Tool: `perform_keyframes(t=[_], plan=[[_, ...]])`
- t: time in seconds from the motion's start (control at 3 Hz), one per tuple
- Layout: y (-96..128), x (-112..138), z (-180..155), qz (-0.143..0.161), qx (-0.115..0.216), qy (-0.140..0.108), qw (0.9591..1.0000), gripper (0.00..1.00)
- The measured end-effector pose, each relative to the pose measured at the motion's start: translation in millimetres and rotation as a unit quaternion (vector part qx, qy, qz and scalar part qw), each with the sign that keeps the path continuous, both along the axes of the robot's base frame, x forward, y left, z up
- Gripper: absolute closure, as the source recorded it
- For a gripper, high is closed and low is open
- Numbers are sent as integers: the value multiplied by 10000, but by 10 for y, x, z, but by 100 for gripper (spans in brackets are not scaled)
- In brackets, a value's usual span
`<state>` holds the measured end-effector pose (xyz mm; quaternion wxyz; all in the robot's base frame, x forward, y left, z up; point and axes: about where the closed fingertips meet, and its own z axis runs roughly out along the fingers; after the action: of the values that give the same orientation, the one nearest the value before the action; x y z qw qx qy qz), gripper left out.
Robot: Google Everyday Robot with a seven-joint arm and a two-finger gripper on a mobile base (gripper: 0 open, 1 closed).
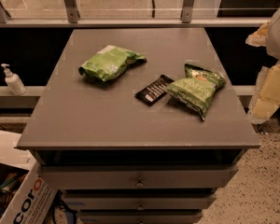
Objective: Pick rxbar chocolate
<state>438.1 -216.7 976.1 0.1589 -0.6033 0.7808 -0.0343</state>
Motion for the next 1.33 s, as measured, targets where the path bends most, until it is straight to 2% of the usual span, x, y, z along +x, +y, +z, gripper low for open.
perform_keyframes(t=[0.33,0.67,1.0,1.33], plan=[[1,1,0,0,1,-1,10000,0],[168,179,-114,159,246,74,9995,0],[519,424,-279,564,575,183,9966,0],[912,605,-371,984,823,255,9914,0]])
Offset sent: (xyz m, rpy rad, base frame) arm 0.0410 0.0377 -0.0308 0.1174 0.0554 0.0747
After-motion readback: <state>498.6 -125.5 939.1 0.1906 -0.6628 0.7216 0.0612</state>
